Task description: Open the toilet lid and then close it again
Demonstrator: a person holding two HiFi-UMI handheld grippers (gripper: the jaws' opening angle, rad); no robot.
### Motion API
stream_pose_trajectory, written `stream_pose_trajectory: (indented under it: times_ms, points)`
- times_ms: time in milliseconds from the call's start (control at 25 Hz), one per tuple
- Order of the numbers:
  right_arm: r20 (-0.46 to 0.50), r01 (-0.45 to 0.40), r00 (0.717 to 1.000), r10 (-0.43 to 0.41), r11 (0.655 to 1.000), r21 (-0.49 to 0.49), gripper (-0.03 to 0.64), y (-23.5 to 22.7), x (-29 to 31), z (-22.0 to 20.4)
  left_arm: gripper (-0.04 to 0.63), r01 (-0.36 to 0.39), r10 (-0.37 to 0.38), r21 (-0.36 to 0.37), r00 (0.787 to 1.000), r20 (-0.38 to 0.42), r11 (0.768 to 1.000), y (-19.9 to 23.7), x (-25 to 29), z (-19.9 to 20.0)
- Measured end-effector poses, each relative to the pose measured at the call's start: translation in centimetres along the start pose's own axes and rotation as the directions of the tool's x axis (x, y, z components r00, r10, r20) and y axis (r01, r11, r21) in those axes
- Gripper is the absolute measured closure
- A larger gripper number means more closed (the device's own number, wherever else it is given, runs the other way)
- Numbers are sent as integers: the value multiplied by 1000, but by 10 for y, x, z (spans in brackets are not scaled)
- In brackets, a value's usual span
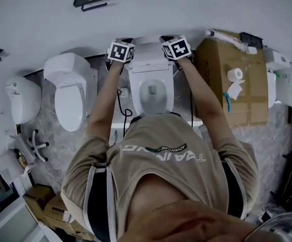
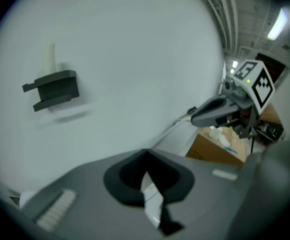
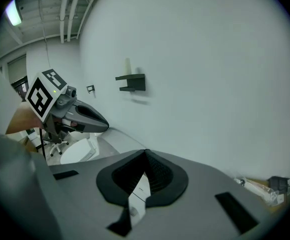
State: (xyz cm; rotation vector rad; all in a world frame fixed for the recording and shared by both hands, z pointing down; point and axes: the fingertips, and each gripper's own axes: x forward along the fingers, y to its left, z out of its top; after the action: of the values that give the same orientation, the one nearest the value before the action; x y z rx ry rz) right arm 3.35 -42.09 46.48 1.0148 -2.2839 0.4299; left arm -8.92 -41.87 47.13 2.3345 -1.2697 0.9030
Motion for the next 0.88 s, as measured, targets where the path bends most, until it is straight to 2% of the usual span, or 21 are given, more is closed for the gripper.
stream_pose_trajectory:
  times_ms: [280,480,720,880]
  points:
    - [-14,42,999,-42,999,-27,606,-23,21,22,595,17,-17,-5,1000,5,1000,19,18,19]
    - [-25,28,999,-28,1000,-8,606,-37,35,34,595,13,-13,-10,1000,1,1000,33,33,30]
    - [-52,35,998,-38,997,-63,606,-52,53,47,595,6,-6,-13,1000,-10,1000,50,50,42]
    - [-36,32,999,-33,999,-39,606,-61,61,54,595,17,-16,-45,1000,9,999,59,57,48]
